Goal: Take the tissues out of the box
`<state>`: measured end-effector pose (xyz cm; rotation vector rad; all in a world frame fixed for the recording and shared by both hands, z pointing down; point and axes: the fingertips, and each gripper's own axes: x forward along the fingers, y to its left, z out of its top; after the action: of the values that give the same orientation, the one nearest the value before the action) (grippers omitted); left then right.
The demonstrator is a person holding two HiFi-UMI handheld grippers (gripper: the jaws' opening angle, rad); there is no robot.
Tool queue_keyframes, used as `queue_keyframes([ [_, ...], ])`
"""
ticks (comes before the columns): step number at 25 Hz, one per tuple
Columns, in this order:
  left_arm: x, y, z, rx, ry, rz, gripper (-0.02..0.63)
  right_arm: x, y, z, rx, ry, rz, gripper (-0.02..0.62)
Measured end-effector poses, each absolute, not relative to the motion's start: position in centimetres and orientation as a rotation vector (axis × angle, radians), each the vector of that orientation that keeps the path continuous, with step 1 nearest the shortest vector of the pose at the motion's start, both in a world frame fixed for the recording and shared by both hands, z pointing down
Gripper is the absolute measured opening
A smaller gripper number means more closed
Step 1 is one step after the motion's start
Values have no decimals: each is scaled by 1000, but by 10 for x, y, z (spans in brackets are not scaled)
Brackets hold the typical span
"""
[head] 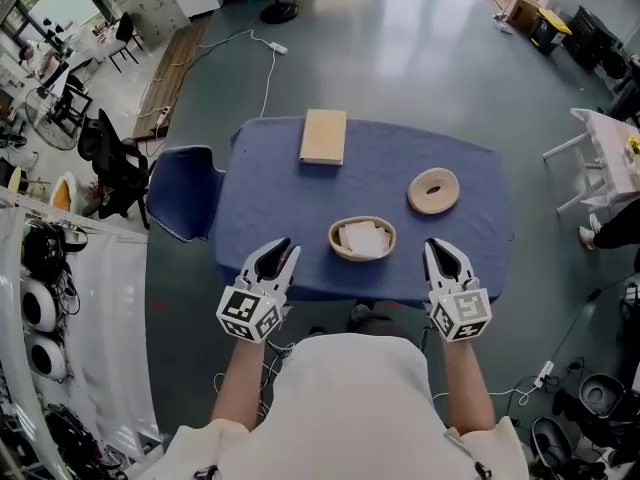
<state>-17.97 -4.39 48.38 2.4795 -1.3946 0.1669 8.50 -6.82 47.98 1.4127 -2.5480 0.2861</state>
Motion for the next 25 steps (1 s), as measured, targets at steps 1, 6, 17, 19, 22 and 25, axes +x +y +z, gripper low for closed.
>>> queue_keyframes([
  [1,-174,-51,484,2475,-1401,170,83,89,-77,481,1399,-2554,290,40],
  [6,-156,-73,490,2449,-1433,199,83,99,-109,495,1319,-2577,324,41],
  [17,-127,-114,535,2380,-1427,320,83,114,-151,551,1190,-2559,463,41],
  [19,-121,-121,544,2381,-1400,344,83,116,-155,560,1187,-2547,492,41],
  [22,-115,-131,557,2396,-1355,396,83,118,-160,569,1202,-2528,534,41],
  [25,-107,-142,570,2421,-1288,447,83,122,-164,579,1232,-2499,578,41],
])
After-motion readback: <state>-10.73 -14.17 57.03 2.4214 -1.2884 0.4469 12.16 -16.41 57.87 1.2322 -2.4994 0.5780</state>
